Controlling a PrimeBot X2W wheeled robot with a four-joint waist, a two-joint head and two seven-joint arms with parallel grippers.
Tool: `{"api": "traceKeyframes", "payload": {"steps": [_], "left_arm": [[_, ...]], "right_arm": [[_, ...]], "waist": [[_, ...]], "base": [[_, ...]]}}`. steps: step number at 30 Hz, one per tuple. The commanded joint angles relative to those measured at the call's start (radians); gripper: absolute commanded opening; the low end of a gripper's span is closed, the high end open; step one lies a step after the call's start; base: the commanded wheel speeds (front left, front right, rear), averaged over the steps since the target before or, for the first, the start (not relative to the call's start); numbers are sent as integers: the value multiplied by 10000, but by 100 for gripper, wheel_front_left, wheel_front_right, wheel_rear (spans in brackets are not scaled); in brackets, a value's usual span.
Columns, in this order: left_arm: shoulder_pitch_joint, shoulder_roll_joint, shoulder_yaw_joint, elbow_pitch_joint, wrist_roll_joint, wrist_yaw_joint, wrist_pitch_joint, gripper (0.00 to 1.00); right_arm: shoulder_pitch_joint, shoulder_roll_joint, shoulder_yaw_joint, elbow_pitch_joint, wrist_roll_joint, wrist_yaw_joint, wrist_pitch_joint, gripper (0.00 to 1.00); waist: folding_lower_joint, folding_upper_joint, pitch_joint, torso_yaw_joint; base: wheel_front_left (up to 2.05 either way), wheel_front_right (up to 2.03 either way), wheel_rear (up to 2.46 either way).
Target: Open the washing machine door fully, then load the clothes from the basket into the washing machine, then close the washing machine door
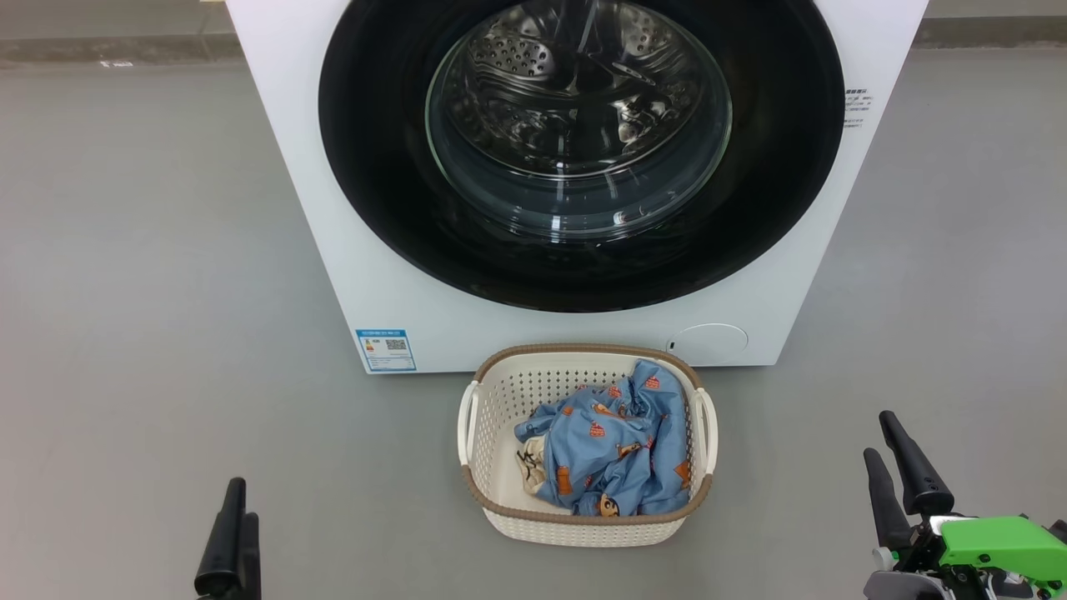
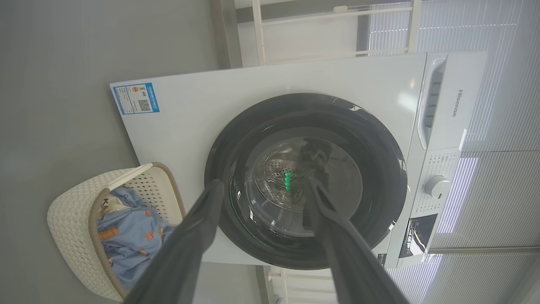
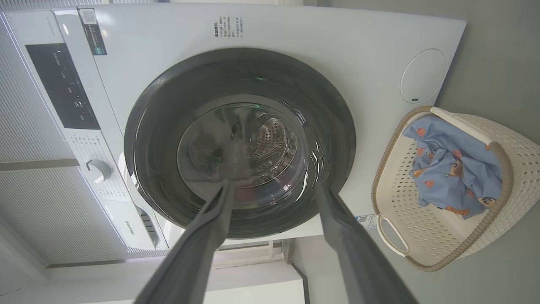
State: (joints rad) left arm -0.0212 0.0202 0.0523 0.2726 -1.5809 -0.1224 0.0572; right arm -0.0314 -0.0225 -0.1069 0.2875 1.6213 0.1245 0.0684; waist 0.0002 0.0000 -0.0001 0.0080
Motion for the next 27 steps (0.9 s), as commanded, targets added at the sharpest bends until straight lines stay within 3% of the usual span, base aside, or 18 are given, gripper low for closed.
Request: {"api": "traceKeyframes", "payload": {"steps": [1,17,27], "left_arm": [[-415,151,26,-355,121,-20,-123,100],[-539,222,-180,-663,1189,-29,-576,100],[-603,384,-364,-837,2507,-35,-876,100]], "right_arm": [[-489,-108,38,-358,-56,13,-82,100],[-694,-463,738,-780,-813,20,-707,100],[-816,-727,1061,-1040,-1521,25,-1033,100]], "waist": [[-2,0,1,7],[-2,0,-37,98],[-2,0,-88,130]], "base": [[0,0,0],[0,0,0],[0,0,0]]}}
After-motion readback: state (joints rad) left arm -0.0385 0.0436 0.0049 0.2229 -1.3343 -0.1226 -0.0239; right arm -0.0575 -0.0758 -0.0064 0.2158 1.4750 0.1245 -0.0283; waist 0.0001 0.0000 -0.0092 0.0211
